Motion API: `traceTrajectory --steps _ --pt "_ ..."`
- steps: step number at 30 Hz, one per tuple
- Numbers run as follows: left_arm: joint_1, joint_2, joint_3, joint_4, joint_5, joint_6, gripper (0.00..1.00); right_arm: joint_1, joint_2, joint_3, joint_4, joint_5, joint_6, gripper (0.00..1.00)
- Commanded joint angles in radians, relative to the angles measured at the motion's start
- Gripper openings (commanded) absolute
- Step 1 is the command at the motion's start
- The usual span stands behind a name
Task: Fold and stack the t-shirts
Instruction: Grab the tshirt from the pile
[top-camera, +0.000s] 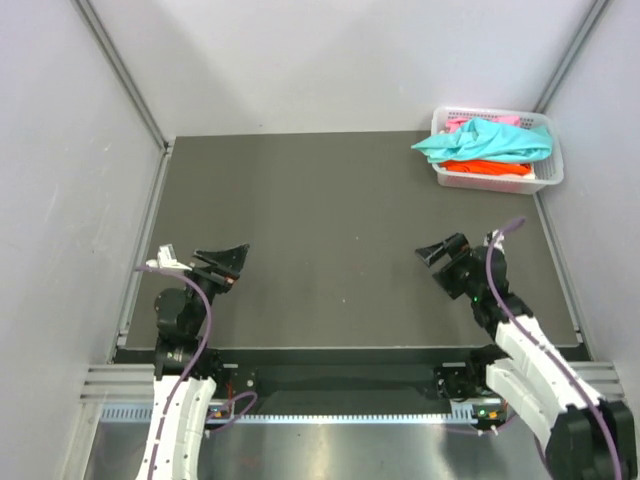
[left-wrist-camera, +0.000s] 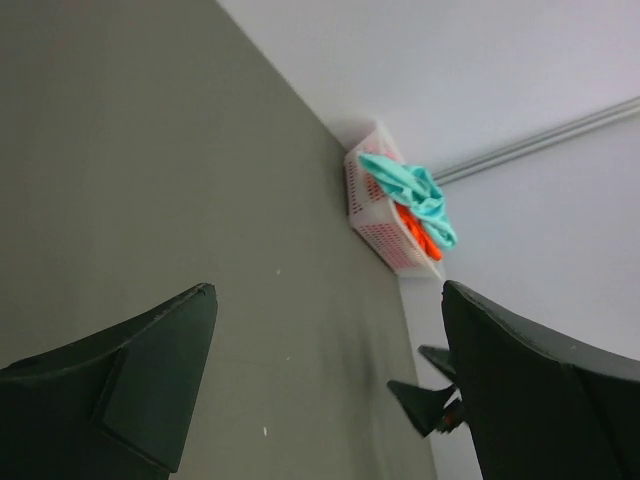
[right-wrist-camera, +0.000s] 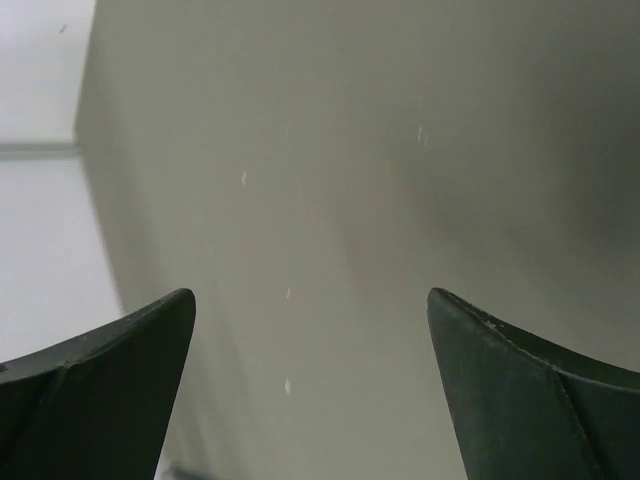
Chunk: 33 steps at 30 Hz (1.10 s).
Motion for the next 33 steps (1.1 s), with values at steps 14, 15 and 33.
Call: traceTrajectory --steps 14,15,33 --pt "0.006 0.300 0.428 -0.559 -0.186 0.242 0.99 -0.175 1.022 1.203 -0.092 0.722 -0.686 0.93" --pt "0.006 0.303 0.466 -0.608 -0.212 0.273 0.99 -0.182 1.059 1.251 -0.086 0.717 -0.705 0.91" --pt "0.006 0.475 0.485 -0.437 0.046 0.445 0.90 -0.219 1.465 1.647 0.015 0.654 -0.847 0.61"
